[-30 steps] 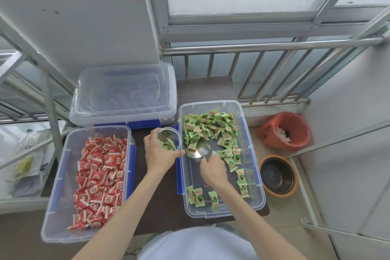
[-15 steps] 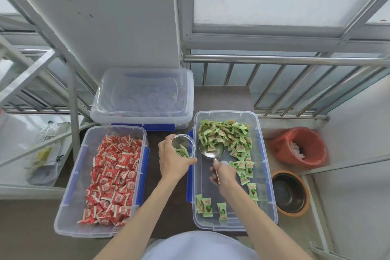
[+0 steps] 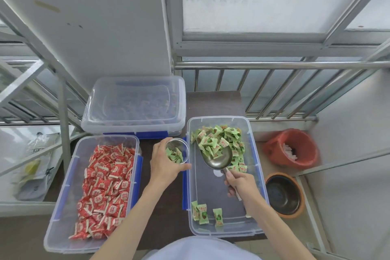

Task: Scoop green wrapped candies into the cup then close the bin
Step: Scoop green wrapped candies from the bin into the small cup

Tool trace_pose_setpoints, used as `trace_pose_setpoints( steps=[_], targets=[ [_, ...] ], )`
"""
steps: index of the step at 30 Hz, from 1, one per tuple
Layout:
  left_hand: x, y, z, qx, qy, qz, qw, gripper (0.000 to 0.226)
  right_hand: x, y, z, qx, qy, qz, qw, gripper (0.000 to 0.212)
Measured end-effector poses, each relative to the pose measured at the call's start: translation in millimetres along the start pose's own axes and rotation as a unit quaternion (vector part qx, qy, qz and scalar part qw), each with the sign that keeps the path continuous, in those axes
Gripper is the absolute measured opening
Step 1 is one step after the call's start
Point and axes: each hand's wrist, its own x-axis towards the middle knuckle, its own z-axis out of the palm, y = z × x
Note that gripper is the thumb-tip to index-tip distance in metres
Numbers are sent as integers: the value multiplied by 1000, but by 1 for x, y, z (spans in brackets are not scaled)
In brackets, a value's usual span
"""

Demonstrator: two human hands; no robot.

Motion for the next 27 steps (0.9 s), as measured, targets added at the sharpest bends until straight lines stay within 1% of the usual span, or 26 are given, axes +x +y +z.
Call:
trace_pose_setpoints(
  steps=[3, 6, 8, 10, 12, 13, 15, 16, 19, 21, 24, 25, 27],
  targets=[
    [1, 5, -3, 1, 15, 37, 999, 96, -16, -26, -21, -48, -50, -38, 997, 21],
    [1, 14, -5, 23, 30, 79, 996, 82, -30, -54, -36, -93, -112, -54, 988, 29],
    [-1, 21, -5, 38, 41, 115, 992, 74, -35, -74, -41, -157, -129, -58, 977, 28],
    [-2, 26, -4, 47, 48, 153, 986, 70, -37, -95, -40, -246, -139, -65, 957, 27],
    [-3, 30, -2, 68, 44, 186, 979, 70, -41, -119, -31, -342, -136, -67, 927, 32],
    [-3, 31, -1, 79, 41, 198, 976, 71, -44, -133, -24, -397, -128, -70, 906, 32],
    [-4, 32, 1, 89, 39, 207, 973, 71, -47, -164, -6, -511, -106, -82, 849, 28],
    [-4, 33, 2, 89, 41, 206, 974, 70, -50, -180, 5, -551, -101, -86, 824, 28],
    [-5, 35, 2, 79, 55, 191, 977, 68, -61, -213, 42, -632, -99, -105, 762, 24],
    [-5, 35, 1, 68, 63, 173, 980, 70, -71, -221, 63, -672, -81, -137, 723, 29],
    [-2, 32, -1, 47, 60, 148, 986, 75, -82, -223, 77, -701, -61, -176, 688, 27],
    [-2, 30, -2, 39, 57, 140, 988, 76, -84, -222, 77, -705, -57, -187, 682, 27],
    [-1, 26, -2, 22, 51, 125, 991, 76, -83, -220, 73, -701, -51, -201, 682, 30]
  ],
)
